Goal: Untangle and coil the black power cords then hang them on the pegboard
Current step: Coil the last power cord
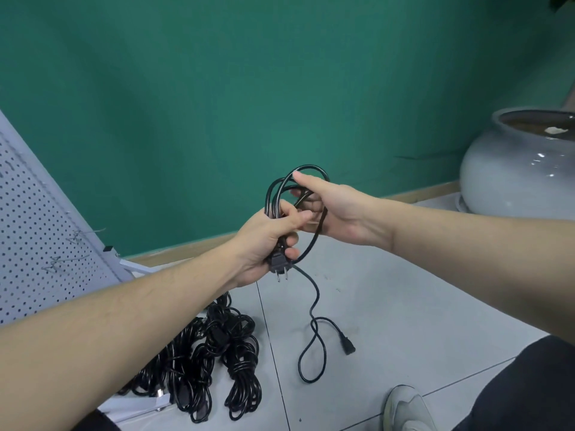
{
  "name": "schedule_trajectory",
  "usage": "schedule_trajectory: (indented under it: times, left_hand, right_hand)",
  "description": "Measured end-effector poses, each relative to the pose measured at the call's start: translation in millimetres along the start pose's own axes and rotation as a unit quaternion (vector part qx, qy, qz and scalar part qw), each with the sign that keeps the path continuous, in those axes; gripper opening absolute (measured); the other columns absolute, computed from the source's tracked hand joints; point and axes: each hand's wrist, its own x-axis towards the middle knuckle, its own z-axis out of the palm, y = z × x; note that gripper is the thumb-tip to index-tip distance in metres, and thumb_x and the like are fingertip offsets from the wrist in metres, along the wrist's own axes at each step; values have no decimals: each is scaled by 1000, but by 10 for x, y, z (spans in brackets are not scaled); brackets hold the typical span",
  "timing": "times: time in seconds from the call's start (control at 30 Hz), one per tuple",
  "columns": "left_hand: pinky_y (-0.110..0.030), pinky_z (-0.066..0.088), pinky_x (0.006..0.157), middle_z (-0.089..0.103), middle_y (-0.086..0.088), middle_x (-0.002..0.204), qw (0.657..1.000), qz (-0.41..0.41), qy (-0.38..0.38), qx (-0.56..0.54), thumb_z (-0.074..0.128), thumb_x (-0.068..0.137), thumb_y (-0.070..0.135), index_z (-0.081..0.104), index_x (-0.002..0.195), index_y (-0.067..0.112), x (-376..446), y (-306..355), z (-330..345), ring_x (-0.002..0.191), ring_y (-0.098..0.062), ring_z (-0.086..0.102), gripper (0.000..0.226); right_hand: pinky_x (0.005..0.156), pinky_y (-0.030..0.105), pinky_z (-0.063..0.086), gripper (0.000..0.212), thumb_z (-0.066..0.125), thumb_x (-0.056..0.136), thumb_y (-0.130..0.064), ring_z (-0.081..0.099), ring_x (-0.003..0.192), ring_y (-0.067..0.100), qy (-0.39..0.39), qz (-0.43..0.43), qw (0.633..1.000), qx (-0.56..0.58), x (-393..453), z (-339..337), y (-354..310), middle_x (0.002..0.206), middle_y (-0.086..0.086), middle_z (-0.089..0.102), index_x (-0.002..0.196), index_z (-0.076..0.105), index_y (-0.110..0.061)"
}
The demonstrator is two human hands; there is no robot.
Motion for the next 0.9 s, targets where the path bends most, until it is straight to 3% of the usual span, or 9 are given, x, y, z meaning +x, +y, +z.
schedule_trajectory:
  times: [0.1,0.23,0.4,0.47,0.53,0.6,0.73,0.83,0.9]
  left_hand:
    - [-29,42,61,53,5,62,997,1,-2,73,76,85,16,50,68,22,20,-41,-7,59,-13,52,31]
    - [-33,29,73,56,1,80,984,39,-1,176,84,79,31,41,63,25,33,5,23,79,-4,56,46]
    - [-24,23,48,54,-6,75,987,-18,-16,160,86,74,33,30,62,25,7,61,42,103,-15,62,58]
    - [-24,24,49,61,-8,71,991,-24,-51,124,83,80,16,30,62,25,-24,50,97,105,-24,71,56]
    - [-27,43,62,51,-3,63,994,-18,-87,67,75,87,6,33,59,22,-64,52,177,79,-25,75,53]
    - [-34,55,67,43,1,61,996,-21,-92,9,72,90,10,36,56,23,-92,49,262,50,-15,56,52]
    - [-25,42,49,34,4,58,999,22,4,-33,66,97,29,45,70,24,-56,78,280,42,-9,29,35]
    - [-23,39,49,35,4,56,995,45,69,-63,63,96,46,42,67,21,-1,234,183,44,-11,32,44]
    - [-25,38,52,35,4,59,992,53,93,-66,64,94,52,41,64,22,9,334,120,45,-12,32,48]
  right_hand:
    - [74,33,52,38,70,91,-50,59,71,23,76,-40,996,-34,32,79,-2,72,1,63,85,58,-14]
    - [84,33,49,49,63,87,-66,61,66,19,127,-81,983,-102,56,67,-19,65,-5,63,76,55,-19]
    - [71,33,43,53,58,91,-64,50,65,19,145,-107,975,-132,42,91,-88,63,-3,53,64,50,-19]
    - [70,32,39,56,59,93,-60,41,57,18,120,-103,986,-58,62,99,-93,52,-4,44,53,43,-23]
    - [62,28,35,55,60,95,-56,34,52,15,92,-91,991,22,52,99,-120,49,-6,35,57,35,-24]
    - [59,26,37,54,58,95,-60,37,52,14,77,-77,992,62,24,96,-146,51,-6,36,62,36,-23]
    - [62,31,51,77,30,86,-87,54,52,19,-11,-23,1000,-4,2,140,26,63,-1,58,91,59,-16]
    - [100,53,50,81,19,81,-91,67,76,19,-149,2,980,-135,-19,140,343,75,-3,66,107,57,-24]
    - [111,49,40,67,21,85,-84,70,102,15,-232,17,939,-252,-115,162,433,92,-5,75,108,57,-32]
